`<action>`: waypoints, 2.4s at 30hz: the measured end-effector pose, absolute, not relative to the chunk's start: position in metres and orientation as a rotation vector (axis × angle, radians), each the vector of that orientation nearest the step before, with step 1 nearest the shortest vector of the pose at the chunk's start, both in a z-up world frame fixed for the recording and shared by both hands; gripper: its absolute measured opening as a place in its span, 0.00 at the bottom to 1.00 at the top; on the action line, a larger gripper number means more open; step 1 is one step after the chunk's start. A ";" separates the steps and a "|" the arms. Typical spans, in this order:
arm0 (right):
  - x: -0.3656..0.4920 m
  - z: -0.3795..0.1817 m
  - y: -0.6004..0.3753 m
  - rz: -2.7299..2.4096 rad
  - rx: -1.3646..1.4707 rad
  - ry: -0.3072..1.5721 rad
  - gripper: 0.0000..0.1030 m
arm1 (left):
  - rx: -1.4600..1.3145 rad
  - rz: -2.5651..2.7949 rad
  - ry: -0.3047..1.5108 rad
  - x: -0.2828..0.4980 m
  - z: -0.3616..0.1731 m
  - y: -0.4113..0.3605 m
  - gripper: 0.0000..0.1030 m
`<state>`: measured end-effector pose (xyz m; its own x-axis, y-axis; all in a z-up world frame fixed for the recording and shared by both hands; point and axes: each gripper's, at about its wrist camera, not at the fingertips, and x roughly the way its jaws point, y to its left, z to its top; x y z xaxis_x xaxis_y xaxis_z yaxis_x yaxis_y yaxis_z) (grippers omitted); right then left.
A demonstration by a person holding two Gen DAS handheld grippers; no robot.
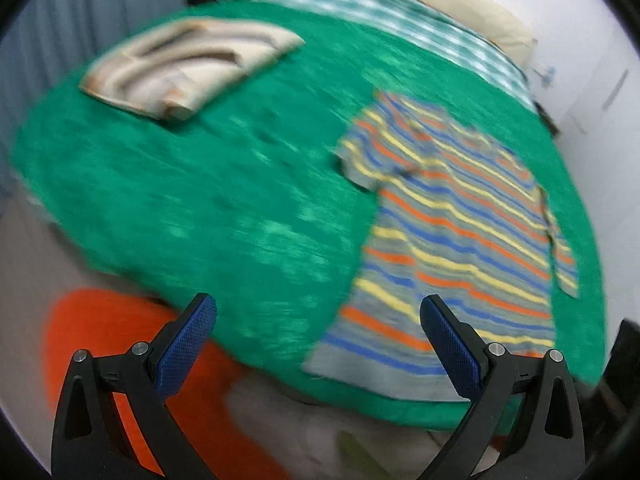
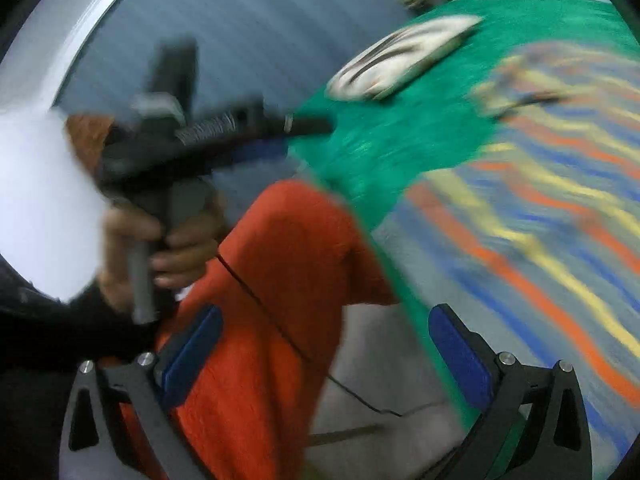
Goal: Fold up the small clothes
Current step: 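Grasp the sweater hem with the left gripper while the right gripper grasps the hem too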
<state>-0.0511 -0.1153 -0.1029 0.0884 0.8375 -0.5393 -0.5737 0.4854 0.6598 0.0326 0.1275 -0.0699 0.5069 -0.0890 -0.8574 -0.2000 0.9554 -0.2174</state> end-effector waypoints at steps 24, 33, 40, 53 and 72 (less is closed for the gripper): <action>0.026 -0.148 -0.234 0.883 1.003 0.982 0.97 | -0.069 0.011 1.214 0.046 -0.166 0.066 1.00; 0.010 -0.180 -0.252 0.869 1.140 1.042 0.98 | -0.087 0.000 1.204 0.050 -0.171 0.069 1.00; -0.012 -0.180 -0.236 0.860 0.754 1.188 0.64 | -0.154 -0.031 1.225 0.047 -0.176 0.082 1.00; -0.050 -0.145 -0.315 0.528 0.504 1.316 0.05 | -0.289 -0.123 1.322 0.042 -0.170 0.113 0.66; -0.063 -0.163 -0.312 0.316 0.268 1.515 0.04 | -0.131 -0.166 1.360 0.035 -0.147 0.106 0.05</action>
<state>-0.0634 -0.3121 -0.1633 0.0296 0.3653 -0.9304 -0.0367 0.9306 0.3642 0.0352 0.1059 -0.1474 0.2007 -0.1943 -0.9602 0.0428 0.9809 -0.1896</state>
